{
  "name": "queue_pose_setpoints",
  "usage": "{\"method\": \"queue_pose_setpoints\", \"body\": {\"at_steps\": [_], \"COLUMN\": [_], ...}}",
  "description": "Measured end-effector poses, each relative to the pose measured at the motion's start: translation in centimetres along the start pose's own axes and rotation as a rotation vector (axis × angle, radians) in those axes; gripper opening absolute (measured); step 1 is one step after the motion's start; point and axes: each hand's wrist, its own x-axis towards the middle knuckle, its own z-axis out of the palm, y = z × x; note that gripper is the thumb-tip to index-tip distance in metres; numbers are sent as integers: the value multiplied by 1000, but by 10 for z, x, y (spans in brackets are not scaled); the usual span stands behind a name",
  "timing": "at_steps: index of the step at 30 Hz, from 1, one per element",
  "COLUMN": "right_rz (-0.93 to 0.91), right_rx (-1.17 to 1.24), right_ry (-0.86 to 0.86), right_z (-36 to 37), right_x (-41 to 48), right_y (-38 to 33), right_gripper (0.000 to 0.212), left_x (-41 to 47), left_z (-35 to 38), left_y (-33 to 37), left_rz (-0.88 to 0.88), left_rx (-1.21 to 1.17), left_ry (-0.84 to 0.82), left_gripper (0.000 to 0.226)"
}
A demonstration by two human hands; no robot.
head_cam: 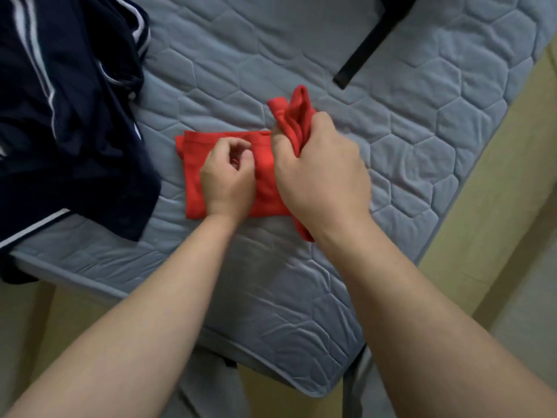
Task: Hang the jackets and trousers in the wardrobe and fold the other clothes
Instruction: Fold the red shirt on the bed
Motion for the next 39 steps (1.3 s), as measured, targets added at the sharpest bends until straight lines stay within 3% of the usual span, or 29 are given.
{"method": "queue_pose_setpoints", "body": {"at_steps": [1,3,4,6,13,16,18,21,23,25,27,29,32,36,39], "right_rz": [-2,6,10,13,148,128,54,-80,-102,-55,20,86,91,145,145], "right_rx": [19,42,45,37,126,213,280,248,93,-135,-244,-61,148,312,373], "right_ry": [-47,-135,-173,-231,-345,-354,-248,21,102,29,-163,-377,-479,-637,-708], "right_z": [12,37,52,81,163,167,155,127,110,98,85,74,65,55,39], "right_x": [-2,-5,-5,-6,5,12,18,30,44,63,84,100,115,116,104], "right_y": [-11,-29,-36,-49,-61,-51,-39,-16,-1,14,25,33,46,60,67], "right_gripper": [37,37,37,36,38,25,22,25,33,39,41,38,30,26,39], "left_x": [9,26,32,42,54,46,38,31,29,27,27,29,37,41,43], "left_z": [-14,-40,-54,-76,-99,-91,-80,-65,-59,-54,-50,-45,-41,-53,-73], "left_y": [-5,-17,-22,-35,-70,-66,-62,-59,-55,-53,-52,-53,-61,-59,-36], "left_rz": [-254,-740,-900,-988,-889,-817,-728,-591,-517,-503,-600,-734,-802,-663,-535], "left_rx": [-124,-498,-666,-866,-784,-717,-630,-311,3,245,275,225,138,22,24], "left_ry": [-36,-184,-254,-338,-461,-446,-355,-180,-73,-4,22,0,-114,-207,-252], "left_gripper": [3,23,35,49,66,52,28,27,28,38,52,69,81,66,57]}}
